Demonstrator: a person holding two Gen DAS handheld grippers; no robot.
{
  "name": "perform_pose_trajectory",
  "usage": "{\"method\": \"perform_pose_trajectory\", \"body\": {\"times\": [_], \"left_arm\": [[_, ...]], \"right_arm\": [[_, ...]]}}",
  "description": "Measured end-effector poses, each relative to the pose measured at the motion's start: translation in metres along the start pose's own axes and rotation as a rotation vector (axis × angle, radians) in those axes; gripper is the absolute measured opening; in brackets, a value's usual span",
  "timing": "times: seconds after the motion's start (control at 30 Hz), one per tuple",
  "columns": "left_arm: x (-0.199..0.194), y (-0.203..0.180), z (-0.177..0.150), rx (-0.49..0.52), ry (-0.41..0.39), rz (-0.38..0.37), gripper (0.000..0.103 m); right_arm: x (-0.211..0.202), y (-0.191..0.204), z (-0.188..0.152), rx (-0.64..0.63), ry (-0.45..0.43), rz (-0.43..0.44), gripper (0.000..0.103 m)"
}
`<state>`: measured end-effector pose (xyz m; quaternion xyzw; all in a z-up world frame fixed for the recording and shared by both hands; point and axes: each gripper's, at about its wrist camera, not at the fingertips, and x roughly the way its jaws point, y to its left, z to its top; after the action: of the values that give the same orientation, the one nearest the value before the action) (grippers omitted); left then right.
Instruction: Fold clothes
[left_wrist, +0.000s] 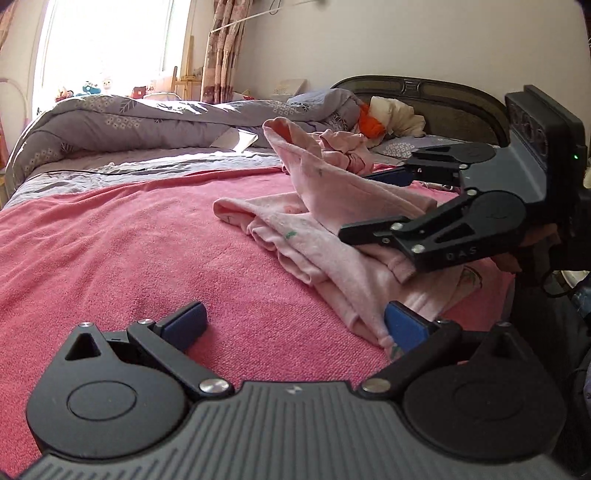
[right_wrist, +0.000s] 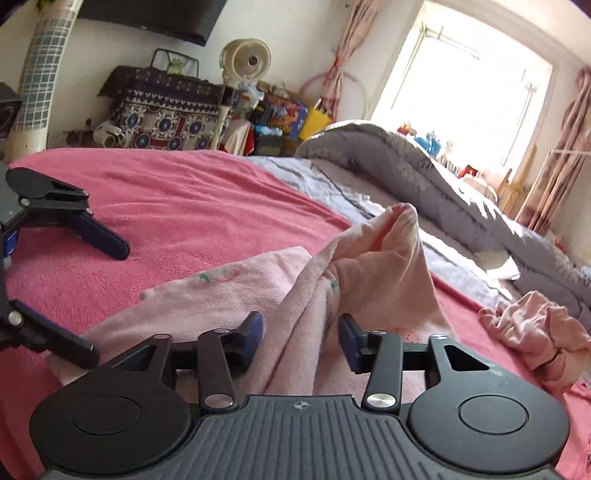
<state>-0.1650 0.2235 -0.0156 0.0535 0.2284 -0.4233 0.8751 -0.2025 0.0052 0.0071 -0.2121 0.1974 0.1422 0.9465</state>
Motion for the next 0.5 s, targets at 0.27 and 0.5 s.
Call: {"method": "perform_pose_trajectory", "body": {"times": [0.27, 0.5], "left_arm": [[-0.003, -0.001, -0.006, -0.013, -0.033, -0.012, 0.103], [-0.018, -0.013, -0.009, -0.046, -0.038, 0.070, 0.103]], "right_arm": [[-0.037, -0.012, -0.029, 0.166, -0.093, 0.008, 0.085], [-0.009, 0.004, -0.015, 0.167, -0.081, 0.018, 0.025]]}}
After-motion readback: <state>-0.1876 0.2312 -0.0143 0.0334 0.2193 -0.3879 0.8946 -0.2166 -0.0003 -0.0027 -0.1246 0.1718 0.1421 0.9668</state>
